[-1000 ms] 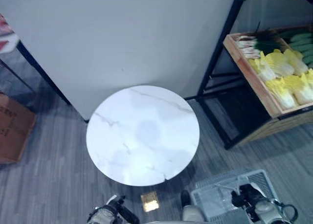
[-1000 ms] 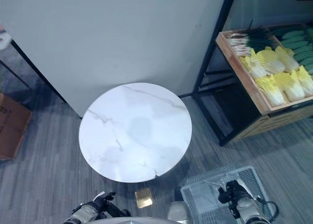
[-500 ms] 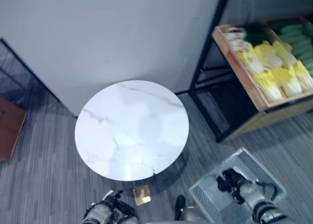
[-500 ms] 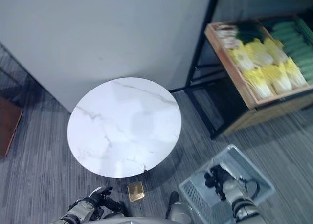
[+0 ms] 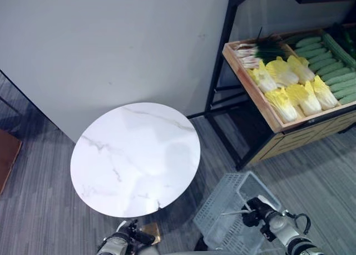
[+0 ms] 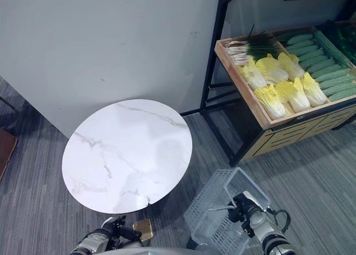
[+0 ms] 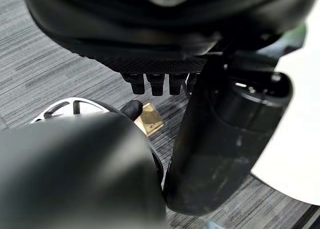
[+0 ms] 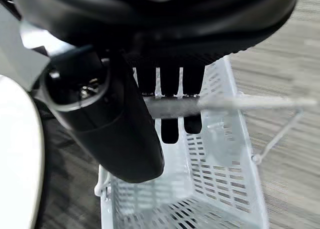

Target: Get the vegetables into the basket

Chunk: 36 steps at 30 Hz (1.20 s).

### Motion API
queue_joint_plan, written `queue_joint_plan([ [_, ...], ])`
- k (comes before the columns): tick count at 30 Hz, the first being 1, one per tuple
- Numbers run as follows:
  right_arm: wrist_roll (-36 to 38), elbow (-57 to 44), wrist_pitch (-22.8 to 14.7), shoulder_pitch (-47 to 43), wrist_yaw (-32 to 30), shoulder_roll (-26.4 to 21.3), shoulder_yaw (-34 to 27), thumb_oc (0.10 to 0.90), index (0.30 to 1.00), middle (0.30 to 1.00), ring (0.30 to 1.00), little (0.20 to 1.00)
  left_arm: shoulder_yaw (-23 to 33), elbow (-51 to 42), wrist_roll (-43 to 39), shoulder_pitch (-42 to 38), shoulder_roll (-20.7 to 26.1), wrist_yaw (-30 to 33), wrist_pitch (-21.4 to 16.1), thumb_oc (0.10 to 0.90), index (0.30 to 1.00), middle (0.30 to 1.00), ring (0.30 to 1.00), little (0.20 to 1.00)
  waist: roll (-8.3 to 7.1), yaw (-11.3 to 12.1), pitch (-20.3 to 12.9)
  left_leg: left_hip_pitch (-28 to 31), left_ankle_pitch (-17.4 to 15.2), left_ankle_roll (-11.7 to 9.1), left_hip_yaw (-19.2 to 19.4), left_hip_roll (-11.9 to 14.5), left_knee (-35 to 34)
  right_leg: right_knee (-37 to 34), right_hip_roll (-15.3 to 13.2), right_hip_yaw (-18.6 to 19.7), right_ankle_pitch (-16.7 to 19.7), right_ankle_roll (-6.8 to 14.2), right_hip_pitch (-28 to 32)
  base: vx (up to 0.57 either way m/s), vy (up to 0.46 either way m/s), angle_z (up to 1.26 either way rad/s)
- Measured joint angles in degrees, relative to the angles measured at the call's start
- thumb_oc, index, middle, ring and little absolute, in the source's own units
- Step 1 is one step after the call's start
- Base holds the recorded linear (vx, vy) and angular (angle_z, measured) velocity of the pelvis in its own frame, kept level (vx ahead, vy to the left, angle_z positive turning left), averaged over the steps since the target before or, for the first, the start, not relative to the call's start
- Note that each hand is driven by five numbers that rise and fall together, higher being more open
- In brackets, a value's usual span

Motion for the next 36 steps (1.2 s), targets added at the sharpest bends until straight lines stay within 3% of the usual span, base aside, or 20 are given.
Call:
queue_joint_plan([
  [1, 0.0, 0.0, 0.0, 0.5, 0.0, 0.1, 0.0, 0.400, 0.300, 0.300, 0.300, 0.300, 0.0, 0.0, 0.0, -0.1, 0.6, 0.0, 0.1, 0.900, 1.000, 1.000, 1.000, 1.000, -0.75, 0.1, 0.6, 0.7, 0.1, 0.1, 0.1, -0.3, -0.1, 0.0, -0.2, 0.1, 0.0, 0.1, 0.5, 0.01, -0.049, 0.01],
  [4, -0.7, 0.0, 0.2, 1.0, 0.0, 0.0, 0.0, 0.400, 0.300, 0.300, 0.300, 0.300, 0.0, 0.0, 0.0, 0.1, 0.8, -0.1, 0.3, 0.900, 1.000, 1.000, 1.000, 1.000, -0.96, 0.0, 0.7, 2.1, 0.1, 0.1, 0.0, -0.8, -0.5, 0.0, -0.7, 0.0, -0.5, 0.8, 2.0, -0.01, -0.064, 0.02],
  [8, -1.0, -0.1, 0.1, 1.1, 0.1, 0.0, 0.1, 0.400, 0.300, 0.300, 0.300, 0.300, 0.2, -0.2, -1.0, 0.4, 0.5, -0.1, 0.3, 0.900, 1.000, 1.000, 1.000, 1.000, 0.41, 0.5, 1.3, 2.3, 0.1, -0.1, -0.7, -0.4, -0.2, 0.0, -0.3, -0.4, -0.8, 0.8, 2.9, -0.09, -0.082, 0.09],
  [10, -1.2, -0.3, 0.1, 1.1, -0.3, 0.3, 2.0, 0.400, 0.300, 0.300, 0.300, 0.300, -1.3, -3.4, -1.4, 0.5, -0.7, 1.5, 1.0, 0.900, 1.000, 1.000, 1.000, 1.000, 1.12, 0.3, 1.7, 1.3, 1.6, -2.2, -2.3, 0.3, 0.4, 0.4, 0.1, -1.4, -0.8, 0.4, 2.9, -0.08, -0.021, 0.26],
  [11, -1.2, 0.0, -0.7, 0.7, 1.2, 0.6, 2.1, 0.400, 0.300, 0.300, 0.300, 0.300, 3.4, 2.5, -3.2, -0.3, -1.0, -1.6, -1.0, 0.900, 1.000, 1.000, 1.000, 1.000, 1.40, 0.7, 1.7, 1.2, 2.0, -2.8, -3.0, 0.7, 0.0, 0.0, 0.3, -1.5, -1.3, 0.4, 2.9, -0.10, -0.011, 0.15],
  [13, -1.3, -0.1, -1.0, 0.2, 1.5, 1.0, 2.2, 0.400, 0.300, 0.300, 0.300, 0.300, 8.8, 7.3, -4.4, -2.0, -1.1, -3.3, 0.9, 0.900, 1.000, 1.000, 1.000, 1.000, 0.99, 0.4, 1.9, 0.9, 2.2, -3.2, -3.5, 1.0, 0.8, 0.0, 0.4, -1.2, -1.3, 0.1, 3.0, -0.13, -0.023, -0.04],
  [15, -1.6, 0.3, -1.0, -0.1, 2.0, 0.6, 2.3, 0.400, 0.300, 0.300, 0.300, 0.300, 8.2, 4.3, -6.8, -1.6, -1.8, -2.8, 0.9, 0.900, 1.000, 1.000, 1.000, 1.000, 1.28, 0.3, 1.8, 1.0, 3.5, -3.0, -4.5, 0.1, 0.5, 0.1, -0.1, -1.6, -1.2, -0.3, 2.7, -0.18, -0.008, 0.05],
  [16, -1.6, 0.5, -0.9, -0.3, 2.4, 0.6, 2.4, 0.400, 0.300, 0.300, 0.300, 0.300, 7.9, 3.1, -8.1, -1.6, -1.8, -3.6, 1.3, 0.900, 1.000, 1.000, 1.000, 1.000, 0.84, 0.3, 1.8, 1.1, 4.1, -3.2, -4.7, -0.6, 0.3, 0.5, -0.8, -2.0, -0.6, -1.7, 2.1, -0.18, 0.005, 0.05],
  [17, -1.6, 0.3, -1.5, -0.5, 2.4, 0.4, 2.3, 0.400, 0.300, 0.300, 0.300, 0.300, 7.9, 3.0, -8.7, -1.4, -1.8, -4.1, 1.0, 0.900, 1.000, 1.000, 1.000, 1.000, -0.63, -0.2, 2.2, 0.6, 3.9, -3.2, -5.6, -1.7, 1.8, 1.0, -2.7, -2.5, -0.5, -1.9, 1.6, -0.12, 0.097, -0.05],
  [18, -1.6, 0.2, -1.6, -0.7, 2.4, 0.3, 2.3, 0.400, 0.300, 0.300, 0.300, 0.300, 7.5, 3.2, -9.4, -1.6, -1.2, -4.7, 0.5, 0.900, 1.000, 1.000, 1.000, 1.000, -1.35, -0.6, 2.3, -0.1, 0.4, -2.0, -5.7, -2.4, 7.3, 1.0, -4.4, -2.7, -0.3, -1.7, 1.9, -0.05, 0.168, 0.04],
  [20, -1.7, 0.1, -0.9, 0.5, 2.9, -0.7, 2.1, 0.400, 0.300, 0.300, 0.300, 0.300, 7.4, 6.0, -10.1, -3.1, -0.5, -5.4, 2.1, 0.900, 1.000, 1.000, 1.000, 1.000, -1.65, -3.3, 0.8, 1.3, -5.1, -2.2, -5.4, -3.9, 14.0, 1.0, -6.8, -4.0, 0.3, -0.7, 2.4, -0.02, 0.196, 0.28],
  [22, -1.6, -0.3, -0.3, 2.2, 3.0, -2.1, 2.0, 0.400, 0.300, 0.300, 0.300, 0.300, 6.0, 6.4, -10.1, -2.3, -1.3, -5.5, 2.7, 0.900, 1.000, 1.000, 1.000, 1.000, 0.81, -5.4, -0.9, 5.1, -4.6, -0.1, -5.3, -5.8, 4.8, 2.4, -6.8, -4.3, -0.1, 1.2, 1.7, 0.00, 0.126, 0.53],
  [23, -1.6, 0.2, 0.5, 2.4, 3.2, -1.5, 2.0, 0.400, 0.300, 0.300, 0.300, 0.300, 5.0, 5.1, -10.1, -2.2, -1.2, -5.6, 2.3, 0.900, 1.000, 1.000, 1.000, 1.000, 1.98, -5.2, -1.6, 6.9, -4.5, 0.9, -5.5, -6.3, -0.4, 3.8, -6.8, -4.6, -0.4, 1.7, 0.4, 0.03, 0.246, 0.34],
  [25, -1.6, 0.2, 0.5, 2.6, 3.3, -0.4, 1.7, 0.400, 0.300, 0.300, 0.300, 0.300, 3.8, 5.0, -10.0, -2.1, -1.1, -5.7, 2.3, 0.900, 1.000, 1.000, 1.000, 1.000, 1.42, -4.7, -1.8, 8.0, -4.7, 2.9, -5.6, -7.4, -3.0, 5.1, -7.6, -4.5, -0.3, 2.1, 0.0, 0.02, 0.277, 0.14],
  [27, -1.6, -0.3, 0.6, 3.0, 2.9, 0.3, -0.4, 0.400, 0.300, 0.300, 0.300, 0.300, 3.4, 5.1, -9.4, 0.0, -1.6, -6.5, 2.7, 0.900, 1.000, 1.000, 1.000, 1.000, 1.31, -4.2, -2.6, 9.2, -5.9, 5.4, -4.6, -9.3, -5.1, 9.5, -9.8, -2.7, -2.0, 4.3, -1.7, -0.04, 0.186, 0.02],
  [31, -1.7, -0.3, 0.6, 2.3, 3.0, 0.6, -0.3, 0.400, 0.300, 0.300, 0.300, 0.300, 3.3, 5.3, -8.7, 1.2, -0.8, -6.6, 2.9, 0.900, 1.000, 1.000, 1.000, 1.000, 1.05, -3.8, -2.9, 8.4, -6.3, 6.3, -4.1, -10.6, -4.6, 11.9, -11.6, -1.3, -2.2, 4.9, -3.7, -0.02, 0.073, -0.07],
  [36, -1.6, 0.0, -0.1, 2.4, 0.3, 0.9, -0.4, 0.400, 0.300, 0.300, 0.300, 0.300, 2.7, 7.7, -0.2, 0.8, 1.0, 0.6, 0.8, 0.900, 1.000, 1.000, 1.000, 1.000, 1.08, -3.0, -3.4, 7.0, -6.5, 6.7, -3.8, -10.8, -3.5, 13.9, -12.4, -0.4, -2.7, 5.4, -5.6, -0.03, 0.034, -0.03],
])
